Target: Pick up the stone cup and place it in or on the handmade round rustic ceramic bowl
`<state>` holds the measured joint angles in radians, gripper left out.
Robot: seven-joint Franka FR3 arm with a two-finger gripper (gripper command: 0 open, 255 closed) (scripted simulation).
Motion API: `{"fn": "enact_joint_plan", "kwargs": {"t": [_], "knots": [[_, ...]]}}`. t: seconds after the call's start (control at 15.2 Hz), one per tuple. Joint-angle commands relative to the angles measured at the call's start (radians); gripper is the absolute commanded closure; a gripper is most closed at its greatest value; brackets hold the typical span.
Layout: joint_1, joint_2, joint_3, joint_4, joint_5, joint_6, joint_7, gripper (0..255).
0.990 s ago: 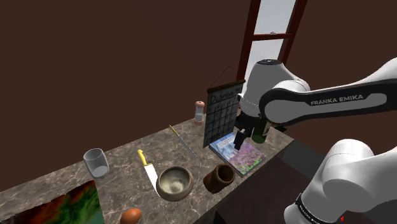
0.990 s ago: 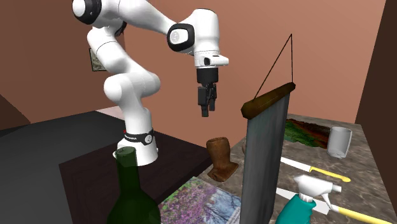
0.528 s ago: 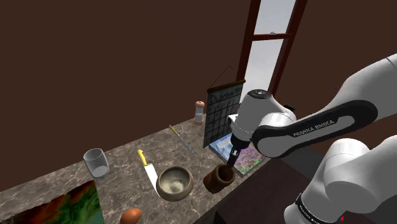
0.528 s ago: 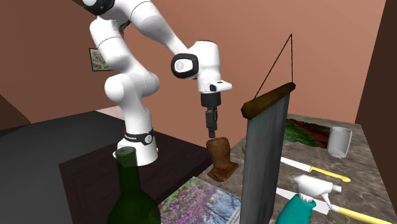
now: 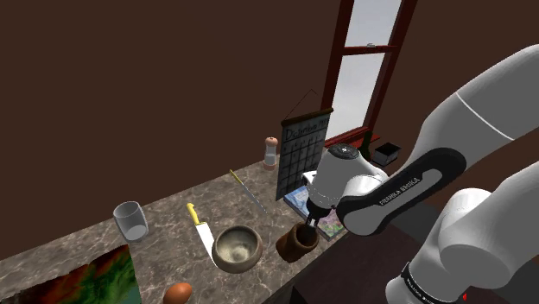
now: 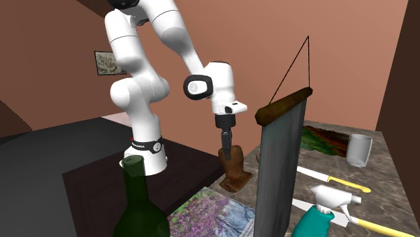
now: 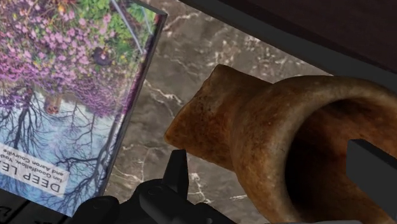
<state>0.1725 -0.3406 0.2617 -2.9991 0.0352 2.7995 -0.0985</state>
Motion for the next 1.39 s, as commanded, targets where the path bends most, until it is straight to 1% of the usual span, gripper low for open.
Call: {"fn": "enact_joint_plan", "kwargs": {"t": [0.0,0.07,0.53,0.59,1.19,1.32], "knots": [[-0.019,0.042,0.010,-0.002,-0.017,0.045,0.009,0],[-0.026,0.057,0.015,-0.001,-0.024,0.059,0.013,0],[-0.026,0.056,0.015,-0.001,-0.024,0.058,0.013,0],[-0.026,0.056,0.015,-0.001,-0.024,0.058,0.013,255],[-0.026,0.057,0.015,-0.001,-0.024,0.059,0.014,255],[-0.006,0.012,0.000,0.001,-0.005,0.012,-0.002,255]]}}
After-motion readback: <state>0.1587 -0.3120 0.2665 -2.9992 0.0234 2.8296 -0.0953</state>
